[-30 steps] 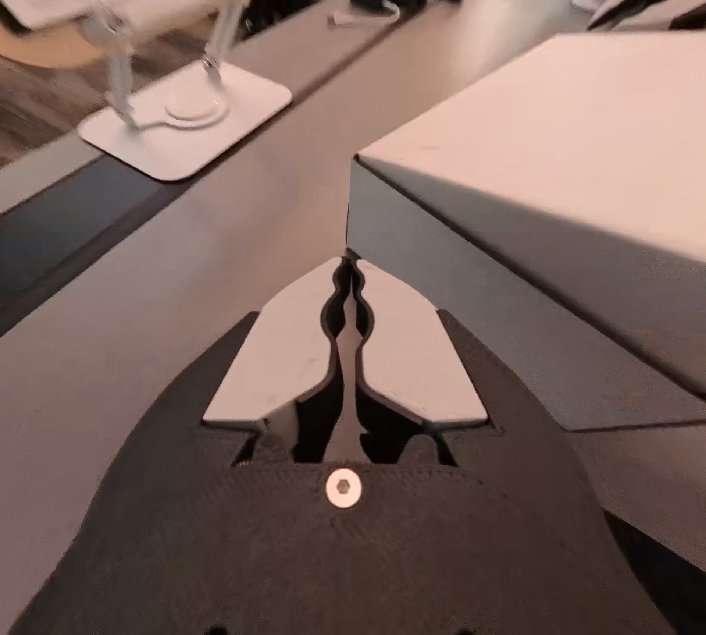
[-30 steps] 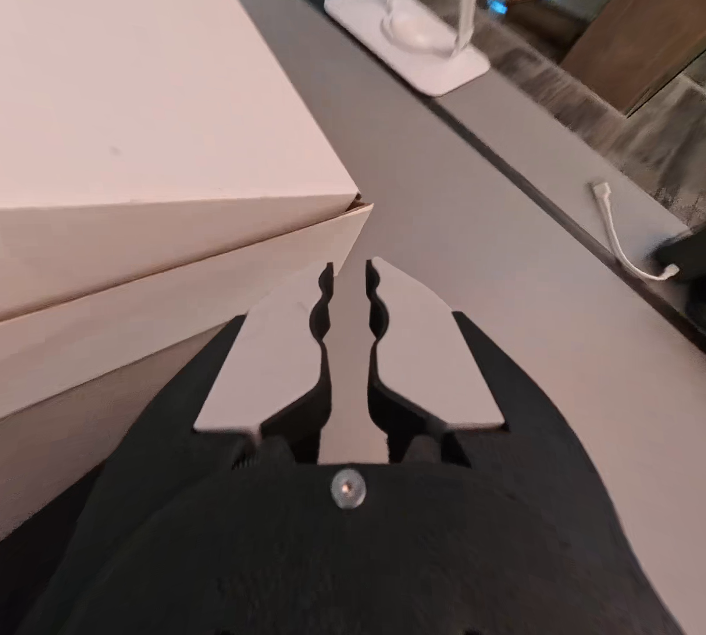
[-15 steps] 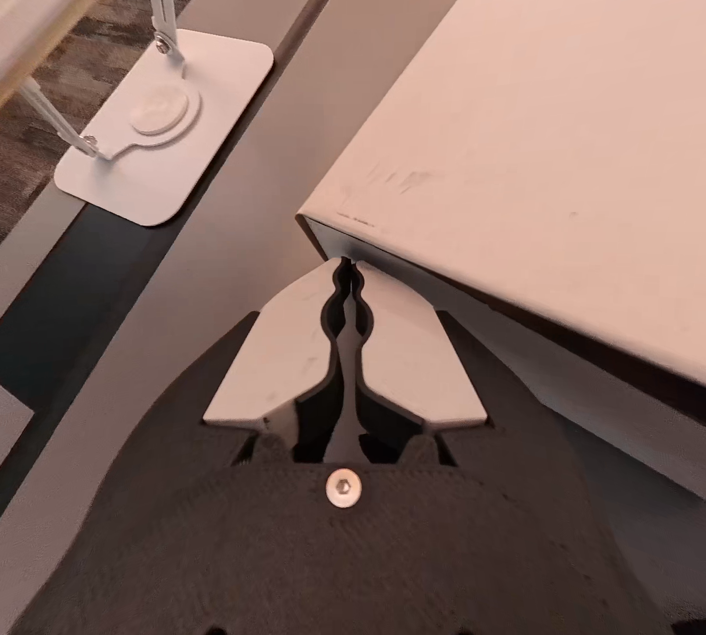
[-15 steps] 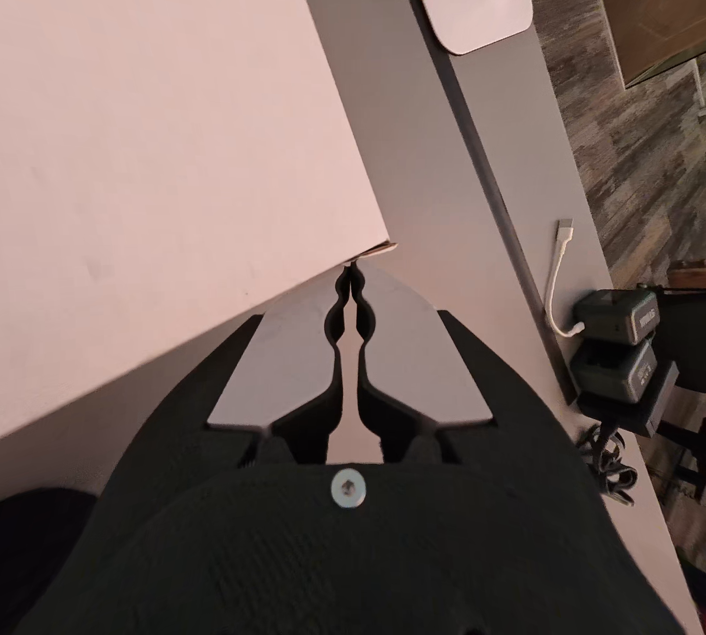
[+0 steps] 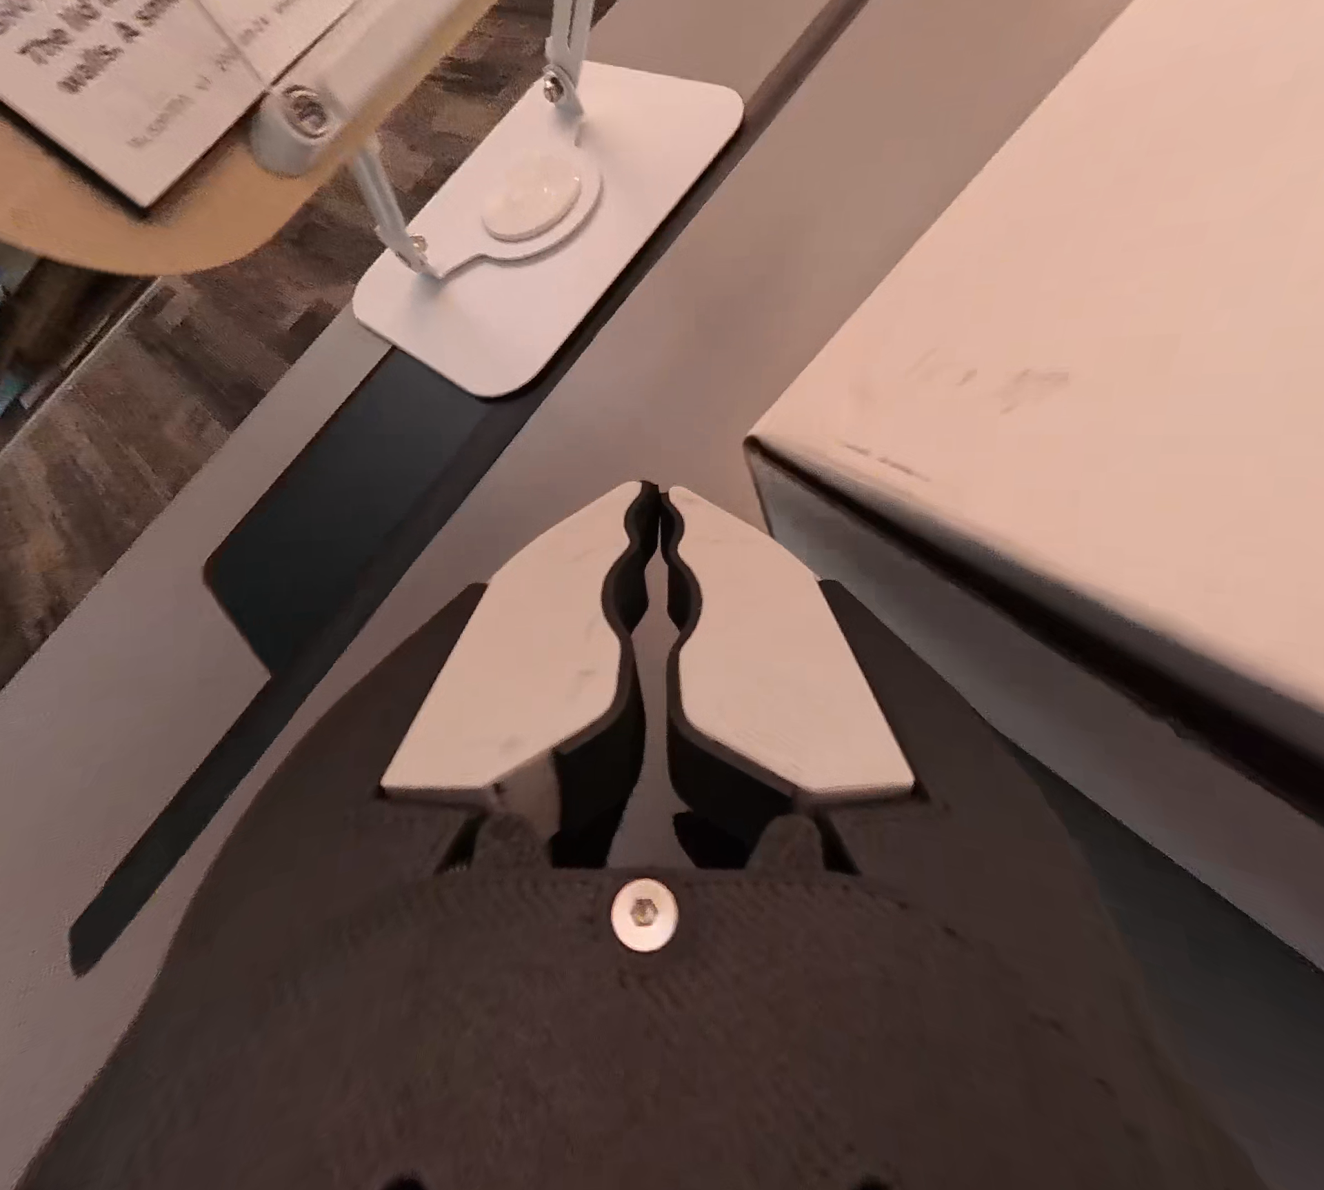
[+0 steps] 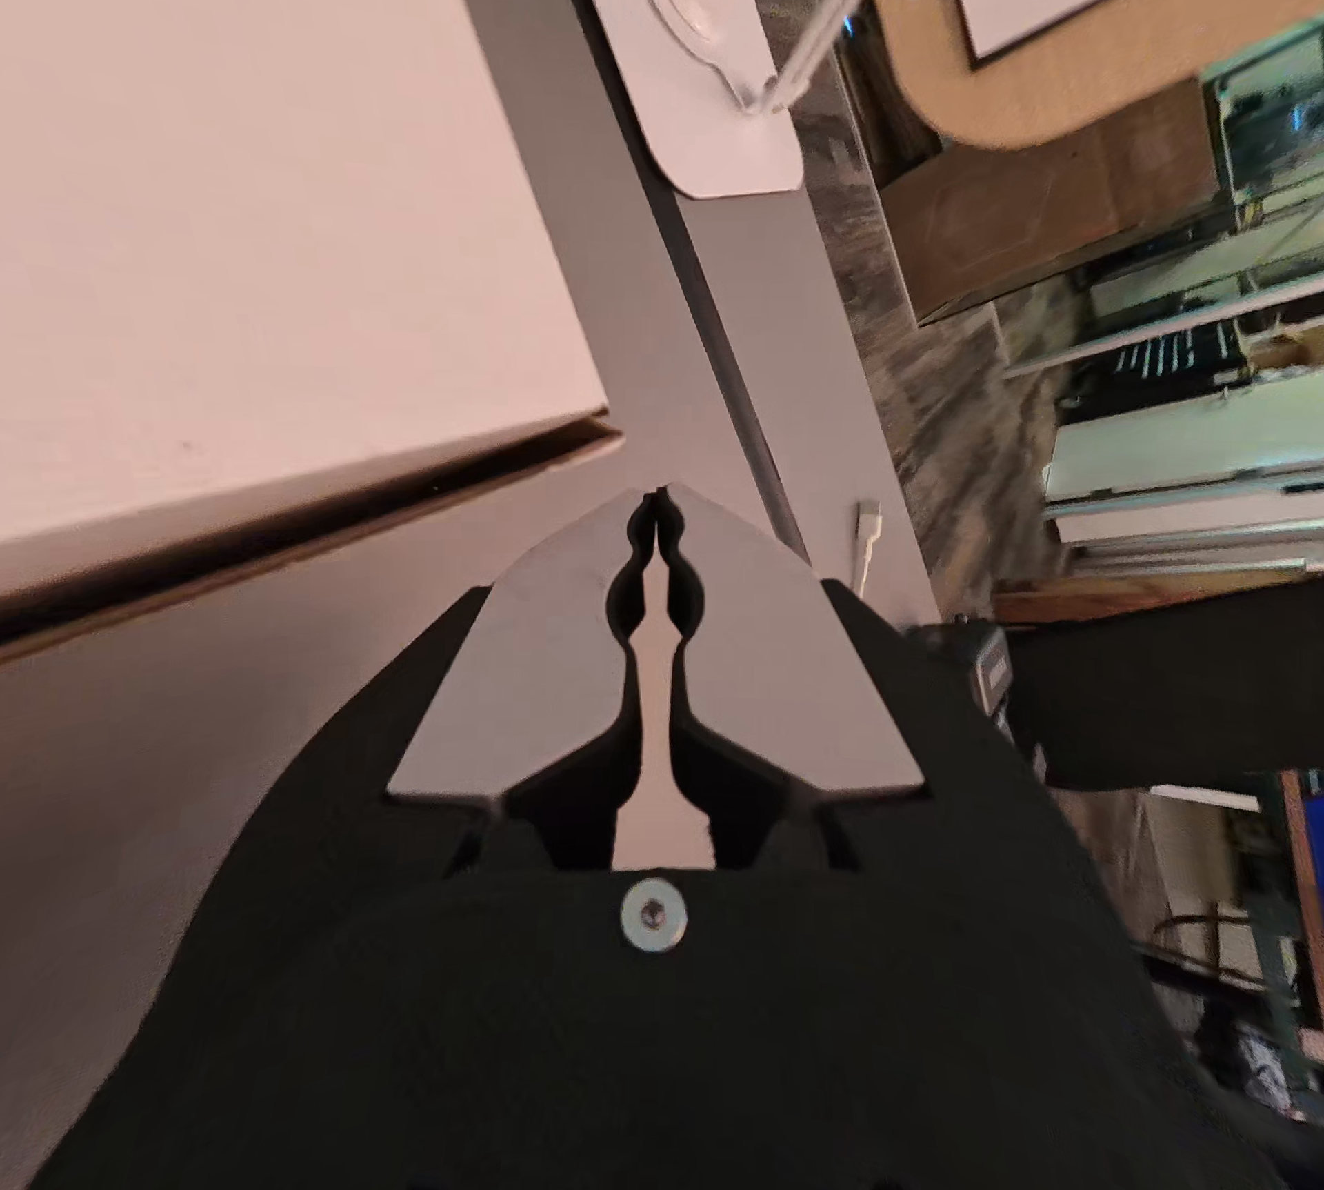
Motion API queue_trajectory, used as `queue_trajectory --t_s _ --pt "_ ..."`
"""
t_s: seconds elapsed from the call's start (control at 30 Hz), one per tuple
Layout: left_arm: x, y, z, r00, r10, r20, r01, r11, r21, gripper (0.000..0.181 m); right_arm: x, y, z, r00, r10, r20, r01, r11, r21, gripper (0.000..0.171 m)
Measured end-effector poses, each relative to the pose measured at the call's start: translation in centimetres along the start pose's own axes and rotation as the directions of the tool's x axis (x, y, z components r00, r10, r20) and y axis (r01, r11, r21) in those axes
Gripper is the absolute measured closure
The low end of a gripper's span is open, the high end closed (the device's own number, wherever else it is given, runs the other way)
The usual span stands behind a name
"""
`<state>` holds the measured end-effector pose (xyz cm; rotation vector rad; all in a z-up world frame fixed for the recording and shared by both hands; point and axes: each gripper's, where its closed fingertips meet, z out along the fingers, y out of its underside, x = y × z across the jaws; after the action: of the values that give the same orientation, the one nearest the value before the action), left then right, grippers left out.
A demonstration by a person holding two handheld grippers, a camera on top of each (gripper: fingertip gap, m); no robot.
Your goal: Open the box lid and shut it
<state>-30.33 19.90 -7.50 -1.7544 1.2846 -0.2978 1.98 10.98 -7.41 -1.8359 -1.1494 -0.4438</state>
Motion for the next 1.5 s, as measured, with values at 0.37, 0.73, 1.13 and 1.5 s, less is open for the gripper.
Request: queue_trajectory --t_s 0.37,0.73,1.13,1.5 --pt "0.4 -0.9 0.1 0.999 0.007 0.041 -0.008 1.000 0.025 0.181 -0.6 -0.5 0.4 0.993 0.109 0.052 -0.109 0.994 -0.007 0.170" --pt "1.8 0.6 -0.5 0.999 -0.025 -0.044 0.022 0.998 -0.066 0.181 -1.8 -1.2 0.1 0.988 0.100 0.115 -0.100 0.995 0.000 0.170" --pt "0.1 -1.1 -0.2 0.991 -0.130 0.025 0.127 0.987 0.103 0.181 -1.0 -1.7 0.6 0.994 0.094 0.049 -0.097 0.992 0.076 0.170" --pt "-0.2 -1.1 0.1 0.986 -0.151 0.069 0.143 0.984 0.108 0.181 -1.2 -1.8 0.6 0.987 0.142 0.073 -0.149 0.984 0.094 0.171"
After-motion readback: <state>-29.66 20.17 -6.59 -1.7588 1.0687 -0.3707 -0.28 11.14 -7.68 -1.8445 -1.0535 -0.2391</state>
